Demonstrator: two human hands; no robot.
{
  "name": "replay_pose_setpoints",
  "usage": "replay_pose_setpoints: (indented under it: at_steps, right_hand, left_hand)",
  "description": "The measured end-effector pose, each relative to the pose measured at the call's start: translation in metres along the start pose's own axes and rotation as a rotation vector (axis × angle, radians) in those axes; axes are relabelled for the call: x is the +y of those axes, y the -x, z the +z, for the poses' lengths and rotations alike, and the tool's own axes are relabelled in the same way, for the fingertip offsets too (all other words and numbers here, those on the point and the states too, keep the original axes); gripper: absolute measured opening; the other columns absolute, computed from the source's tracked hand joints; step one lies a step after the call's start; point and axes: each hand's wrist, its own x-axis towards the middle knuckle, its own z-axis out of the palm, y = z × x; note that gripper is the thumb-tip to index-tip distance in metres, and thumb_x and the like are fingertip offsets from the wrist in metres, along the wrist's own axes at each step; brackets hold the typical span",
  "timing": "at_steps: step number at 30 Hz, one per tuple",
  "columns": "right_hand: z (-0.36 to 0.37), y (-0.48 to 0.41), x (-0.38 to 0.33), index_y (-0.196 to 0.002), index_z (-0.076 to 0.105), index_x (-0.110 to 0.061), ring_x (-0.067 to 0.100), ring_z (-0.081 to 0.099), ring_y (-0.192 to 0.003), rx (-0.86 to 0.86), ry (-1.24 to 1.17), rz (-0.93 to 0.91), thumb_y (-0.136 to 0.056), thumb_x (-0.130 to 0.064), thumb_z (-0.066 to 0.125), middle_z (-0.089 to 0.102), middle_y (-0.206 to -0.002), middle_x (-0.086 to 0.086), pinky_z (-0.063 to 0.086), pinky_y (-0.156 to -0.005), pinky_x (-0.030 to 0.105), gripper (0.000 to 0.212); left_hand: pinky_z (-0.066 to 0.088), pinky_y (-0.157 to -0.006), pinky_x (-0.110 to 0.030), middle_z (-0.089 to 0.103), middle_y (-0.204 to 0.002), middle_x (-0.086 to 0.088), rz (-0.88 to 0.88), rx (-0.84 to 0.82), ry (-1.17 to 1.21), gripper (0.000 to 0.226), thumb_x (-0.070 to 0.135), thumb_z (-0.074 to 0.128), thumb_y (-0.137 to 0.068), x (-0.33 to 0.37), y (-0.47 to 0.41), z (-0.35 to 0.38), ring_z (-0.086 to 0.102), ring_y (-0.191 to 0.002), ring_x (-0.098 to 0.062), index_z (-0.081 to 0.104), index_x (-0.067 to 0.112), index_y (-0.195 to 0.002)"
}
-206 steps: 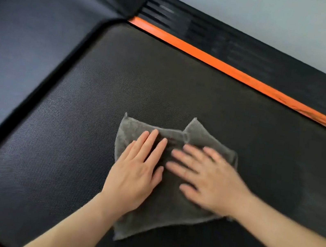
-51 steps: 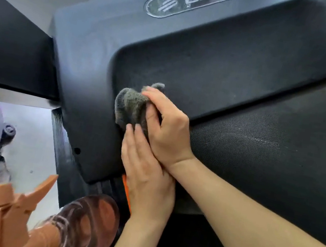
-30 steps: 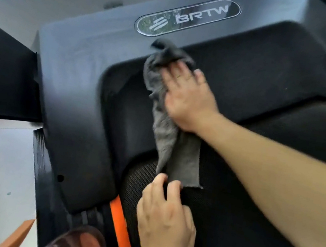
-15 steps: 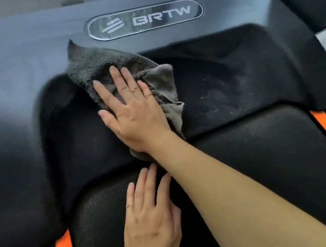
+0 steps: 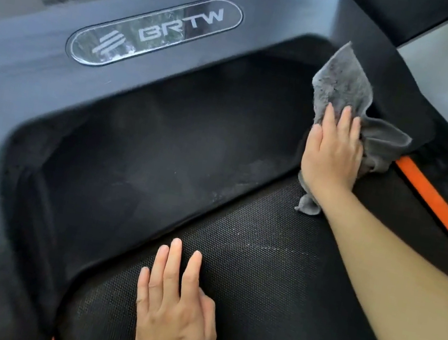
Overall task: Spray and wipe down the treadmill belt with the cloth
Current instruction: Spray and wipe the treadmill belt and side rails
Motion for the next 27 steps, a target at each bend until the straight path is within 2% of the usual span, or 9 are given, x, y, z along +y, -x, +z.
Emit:
replay_pose_setpoints:
  at_steps: [2, 5, 9, 12, 14, 17, 20, 24, 27]
  right_hand:
    - [0.002, 0.029, -0.017, -0.157, 0.023, -0.031, 0.027, 0.009, -0.153, -0.02, 0.021, -0.034, -0.105, -0.042, 0.021, 0.013, -0.166, 0.003, 0.018, -0.12, 0.05, 0.053]
    - [0.008, 0.088, -0.054, -0.154, 0.029, -0.035, 0.027, 0.013, -0.152, -0.079, -0.005, -0.295, -0.101, -0.045, 0.019, 0.018, -0.165, 0.001, 0.019, -0.119, 0.051, 0.055]
    - [0.02, 0.173, -0.089, -0.147, 0.042, -0.039, 0.024, 0.019, -0.151, -0.229, -0.079, -0.689, -0.099, -0.044, 0.026, 0.029, -0.162, -0.003, 0.019, -0.118, 0.046, 0.051]
    - [0.015, 0.157, -0.076, -0.147, 0.045, -0.036, 0.024, 0.028, -0.148, -0.246, -0.017, -0.854, -0.097, -0.042, 0.026, 0.035, -0.16, -0.001, 0.025, -0.116, 0.044, 0.053]
    - [0.004, 0.136, -0.037, -0.147, 0.047, -0.03, 0.028, 0.037, -0.144, -0.194, 0.034, -0.733, -0.096, -0.043, 0.025, 0.039, -0.157, 0.005, 0.033, -0.111, 0.047, 0.057]
    - [-0.02, 0.109, 0.029, -0.152, 0.037, -0.02, 0.028, 0.026, -0.148, -0.225, 0.163, -0.375, -0.095, -0.045, 0.008, 0.032, -0.16, 0.007, 0.029, -0.115, 0.051, 0.069]
    - [-0.031, 0.101, 0.032, -0.128, 0.06, -0.009, 0.034, 0.037, -0.138, -0.254, 0.206, -0.241, -0.089, -0.041, 0.007, 0.053, -0.141, 0.013, 0.032, -0.111, 0.05, 0.073]
    - [-0.02, 0.161, -0.027, -0.084, 0.07, -0.007, 0.038, 0.059, -0.087, -0.117, 0.131, -0.512, -0.093, -0.027, 0.035, 0.068, -0.087, 0.018, 0.048, -0.085, 0.049, 0.041]
    - [-0.011, 0.244, -0.052, -0.105, 0.072, -0.013, 0.033, 0.054, -0.11, -0.285, -0.155, -0.585, -0.095, -0.039, 0.042, 0.068, -0.108, 0.01, 0.045, -0.098, 0.047, 0.04]
  left_hand:
    - [0.019, -0.119, -0.046, 0.047, -0.148, -0.014, -0.004, -0.014, 0.01, 0.046, 0.02, 0.04, -0.087, 0.001, -0.001, -0.002, 0.039, -0.139, -0.031, 0.051, 0.016, -0.131]
    - [0.015, -0.12, -0.045, 0.047, -0.147, -0.015, -0.007, -0.023, 0.043, 0.048, 0.02, 0.038, -0.086, -0.001, -0.002, -0.003, 0.038, -0.139, -0.031, 0.049, 0.016, -0.132]
    - [0.029, -0.109, -0.053, 0.054, -0.137, -0.021, -0.083, -0.004, 0.178, 0.043, 0.021, 0.037, -0.079, -0.003, -0.004, -0.004, 0.043, -0.129, -0.033, 0.061, 0.003, -0.109]
    - [0.04, -0.098, -0.062, 0.06, -0.122, -0.021, -0.046, 0.054, 0.203, 0.03, 0.018, 0.038, -0.078, -0.007, -0.006, -0.004, 0.052, -0.115, -0.04, 0.058, 0.007, -0.098]
    - [0.043, -0.096, -0.062, 0.061, -0.115, -0.018, -0.004, 0.059, 0.228, 0.028, 0.016, 0.038, -0.079, -0.006, -0.004, -0.005, 0.056, -0.111, -0.042, 0.057, 0.009, -0.099]
    - [0.04, -0.102, -0.055, 0.06, -0.113, -0.011, -0.026, 0.053, 0.24, 0.03, 0.017, 0.04, -0.08, -0.003, -0.007, -0.007, 0.054, -0.112, -0.034, 0.062, 0.008, -0.098]
    - [0.04, -0.101, -0.049, 0.058, -0.112, -0.005, -0.04, 0.029, 0.237, 0.031, 0.019, 0.042, -0.079, -0.002, -0.005, -0.011, 0.052, -0.108, -0.028, 0.064, 0.011, -0.099]
    - [0.038, -0.103, -0.039, 0.053, -0.113, 0.004, -0.202, -0.031, 0.456, 0.035, 0.014, 0.052, -0.079, 0.002, -0.012, -0.028, 0.051, -0.112, -0.023, 0.06, 0.013, -0.113]
    - [0.03, -0.1, -0.023, 0.05, -0.116, 0.005, -0.368, 0.008, 0.586, 0.051, 0.015, 0.046, -0.073, -0.003, -0.018, -0.047, 0.048, -0.113, -0.018, 0.057, 0.012, -0.123]
